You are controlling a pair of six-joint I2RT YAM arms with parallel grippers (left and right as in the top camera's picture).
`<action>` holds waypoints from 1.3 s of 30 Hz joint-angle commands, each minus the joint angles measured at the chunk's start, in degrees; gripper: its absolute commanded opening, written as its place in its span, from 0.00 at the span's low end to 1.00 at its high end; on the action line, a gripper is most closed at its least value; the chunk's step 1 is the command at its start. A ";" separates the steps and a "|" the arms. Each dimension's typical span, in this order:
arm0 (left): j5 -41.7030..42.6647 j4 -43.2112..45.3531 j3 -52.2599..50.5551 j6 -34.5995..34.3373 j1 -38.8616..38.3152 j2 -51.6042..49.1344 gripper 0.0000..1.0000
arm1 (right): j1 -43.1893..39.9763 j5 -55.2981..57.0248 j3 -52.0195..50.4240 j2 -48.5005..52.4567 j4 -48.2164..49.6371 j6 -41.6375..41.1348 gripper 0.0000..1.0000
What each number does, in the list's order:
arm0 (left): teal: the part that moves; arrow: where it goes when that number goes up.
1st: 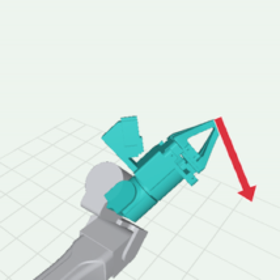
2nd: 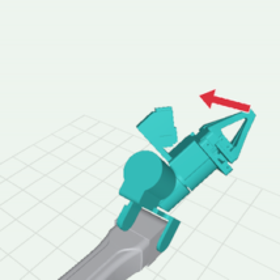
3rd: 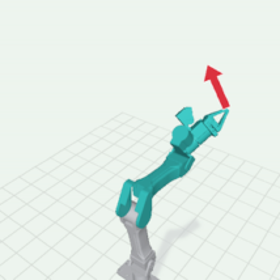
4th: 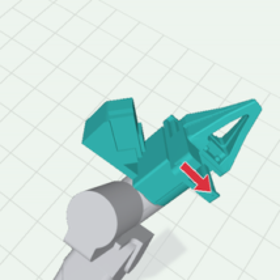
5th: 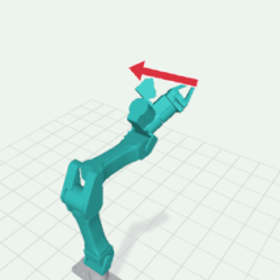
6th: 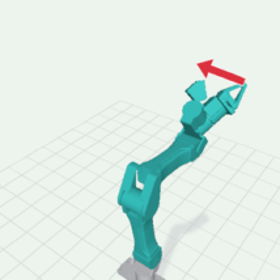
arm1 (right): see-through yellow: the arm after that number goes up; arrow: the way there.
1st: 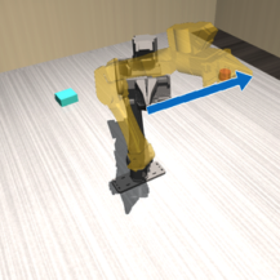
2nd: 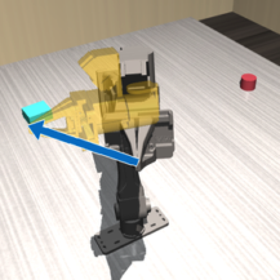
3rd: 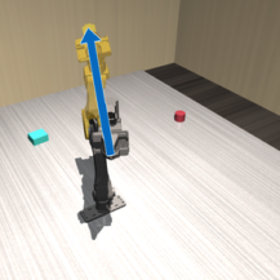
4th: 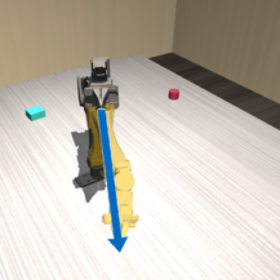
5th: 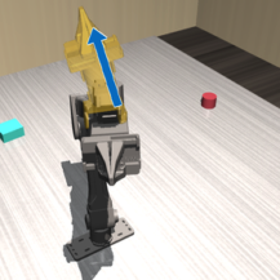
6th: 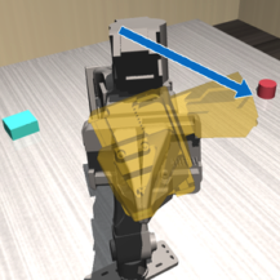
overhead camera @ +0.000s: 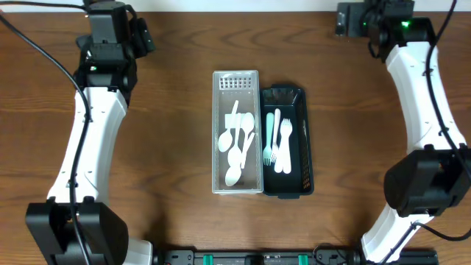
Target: Pack container
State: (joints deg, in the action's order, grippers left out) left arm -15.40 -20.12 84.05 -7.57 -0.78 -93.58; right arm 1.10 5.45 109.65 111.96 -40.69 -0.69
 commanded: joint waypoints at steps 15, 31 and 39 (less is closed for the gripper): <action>1.64 14.10 -44.87 2.84 -0.74 42.71 0.98 | -5.16 -0.79 -43.30 -29.44 24.04 0.13 0.99; 1.62 6.40 -58.25 2.84 -2.21 78.07 0.98 | -3.19 -1.68 -89.64 -76.56 27.08 0.11 0.99; 1.62 5.03 -58.25 2.84 -2.21 78.53 0.98 | -3.17 -1.88 -92.00 -82.44 21.64 0.11 0.99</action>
State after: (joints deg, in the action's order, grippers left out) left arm -13.69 -14.76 25.43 -5.50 -2.79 -15.59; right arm -2.55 4.21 17.76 29.98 -18.46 -0.80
